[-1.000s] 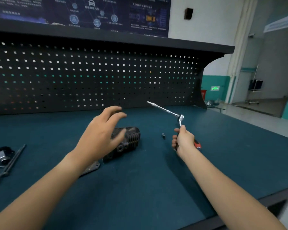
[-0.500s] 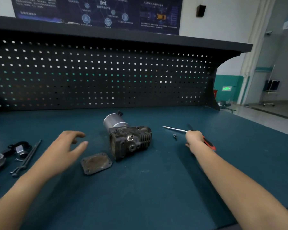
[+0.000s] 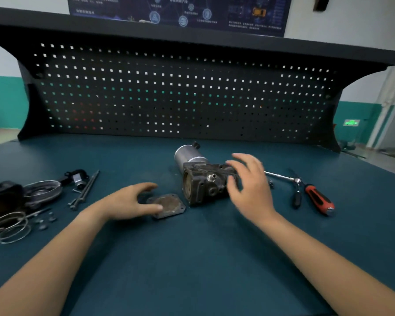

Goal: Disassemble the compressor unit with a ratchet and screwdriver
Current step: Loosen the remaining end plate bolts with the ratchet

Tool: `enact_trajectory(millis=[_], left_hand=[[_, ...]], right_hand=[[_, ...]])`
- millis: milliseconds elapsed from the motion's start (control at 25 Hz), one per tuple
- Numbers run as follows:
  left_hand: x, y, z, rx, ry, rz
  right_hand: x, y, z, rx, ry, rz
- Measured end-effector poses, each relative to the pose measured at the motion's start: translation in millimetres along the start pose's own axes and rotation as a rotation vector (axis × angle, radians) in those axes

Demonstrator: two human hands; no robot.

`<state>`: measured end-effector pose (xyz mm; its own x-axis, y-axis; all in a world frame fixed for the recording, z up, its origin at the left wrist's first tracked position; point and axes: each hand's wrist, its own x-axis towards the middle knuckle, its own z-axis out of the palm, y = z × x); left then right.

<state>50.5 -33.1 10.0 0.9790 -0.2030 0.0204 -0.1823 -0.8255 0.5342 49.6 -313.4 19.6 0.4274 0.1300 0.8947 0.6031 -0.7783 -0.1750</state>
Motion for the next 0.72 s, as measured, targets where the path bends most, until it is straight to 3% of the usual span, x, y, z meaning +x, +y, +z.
enact_trajectory(millis=[80,200,280,440,600,720], left_hand=[[0,6,7,0.070,-0.130,0.067],[0,8,11,0.159,0.014,0.143],[-1,8,11,0.153,0.103,0.161],[-2,9,1,-0.209,0.190,0.046],[-2,11,-3,-0.454,0.180,-0.101],[-4,14,-7,-0.731,0.117,-0.256]], right_hand=[[0,-36,7,0.120,-0.028,-0.192],[-8,-72,18,0.189,-0.110,-0.333],[-14,-83,25,0.275,-0.187,-0.237],[-21,-89,38,0.426,-0.549,0.295],[-19,-91,58,0.171,-0.719,0.268],[-15,-95,69,0.129,-0.768,0.243]])
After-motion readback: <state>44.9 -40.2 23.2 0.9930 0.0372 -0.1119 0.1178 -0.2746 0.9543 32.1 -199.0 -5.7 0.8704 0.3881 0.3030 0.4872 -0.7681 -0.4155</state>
